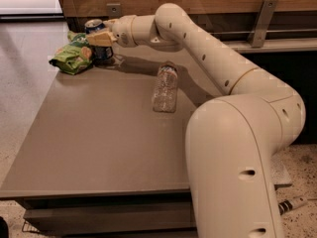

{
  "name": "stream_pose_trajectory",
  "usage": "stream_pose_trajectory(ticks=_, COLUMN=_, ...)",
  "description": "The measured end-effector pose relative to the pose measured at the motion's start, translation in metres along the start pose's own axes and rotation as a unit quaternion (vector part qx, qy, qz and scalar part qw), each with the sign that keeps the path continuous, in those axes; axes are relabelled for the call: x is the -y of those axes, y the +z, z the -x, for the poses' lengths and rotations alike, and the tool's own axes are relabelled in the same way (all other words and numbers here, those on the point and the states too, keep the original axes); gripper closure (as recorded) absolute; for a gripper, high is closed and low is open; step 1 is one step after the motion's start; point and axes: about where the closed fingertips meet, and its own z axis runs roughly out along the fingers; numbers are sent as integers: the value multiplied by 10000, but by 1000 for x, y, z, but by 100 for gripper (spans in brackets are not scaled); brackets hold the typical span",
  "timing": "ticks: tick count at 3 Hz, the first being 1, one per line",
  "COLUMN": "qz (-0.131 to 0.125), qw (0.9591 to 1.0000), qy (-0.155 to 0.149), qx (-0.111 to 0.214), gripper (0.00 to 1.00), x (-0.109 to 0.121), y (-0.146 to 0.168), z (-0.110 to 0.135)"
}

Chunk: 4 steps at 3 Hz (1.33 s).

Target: Move pepsi can near green rice chip bag

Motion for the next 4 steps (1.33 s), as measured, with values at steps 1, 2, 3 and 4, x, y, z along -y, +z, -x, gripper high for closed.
stream_pose_trajectory(ticks=1, qz=-435, qw=9990, qy=34, qx=-105, gripper=100, x=14, y=-9, z=-16)
stream_pose_trajectory(ticks=2, qz=-807, qw=9966, qy=62, qx=-147, gripper=100, x=28, y=-23, z=-24)
stream_pose_trajectory(ticks=3, qz=-794, qw=9967, qy=68, qx=-144, gripper=83, x=27, y=-20, z=-25)
stream_pose_trajectory(ticks=4, qz=-759, qw=9970, qy=72, qx=-143, gripper=52, x=25, y=-16, z=-25)
